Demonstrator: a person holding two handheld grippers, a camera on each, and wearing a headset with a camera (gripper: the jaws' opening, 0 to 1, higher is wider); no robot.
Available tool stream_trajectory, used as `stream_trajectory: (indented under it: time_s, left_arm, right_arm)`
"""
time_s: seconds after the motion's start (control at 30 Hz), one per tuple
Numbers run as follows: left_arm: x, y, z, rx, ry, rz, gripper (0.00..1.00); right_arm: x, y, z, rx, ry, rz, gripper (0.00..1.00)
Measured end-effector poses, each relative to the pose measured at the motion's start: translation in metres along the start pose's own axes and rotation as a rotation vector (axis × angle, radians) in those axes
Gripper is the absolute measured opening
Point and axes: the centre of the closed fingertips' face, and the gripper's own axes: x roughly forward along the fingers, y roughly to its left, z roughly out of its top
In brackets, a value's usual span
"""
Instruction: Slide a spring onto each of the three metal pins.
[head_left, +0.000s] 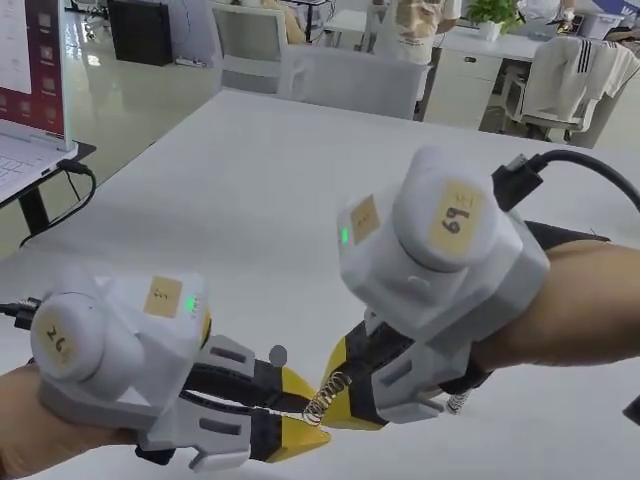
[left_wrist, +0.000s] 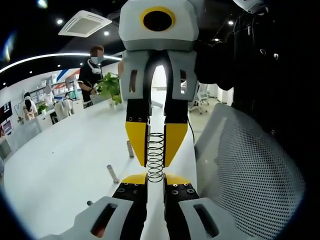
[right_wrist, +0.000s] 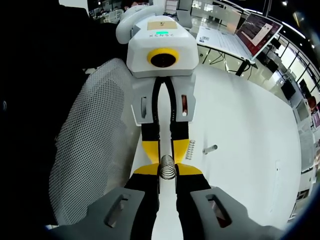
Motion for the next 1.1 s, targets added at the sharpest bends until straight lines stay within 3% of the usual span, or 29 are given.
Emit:
stream_trajectory:
  time_s: [0.67, 1.1]
  left_arm:
    - [-0.009, 0.011, -0.018, -0.059, 0.035, 0.026, 0.2]
    - [-0.032, 0.03, -0.04, -0.133, 0.041, 0.122, 0.29]
  right_arm:
    - [-0.006, -0.011, -0.012, 0.019, 0.022, -0.032, 0.09]
    - [-0.008, -0.02, -0.026, 0.048, 0.043, -0.047, 0.09]
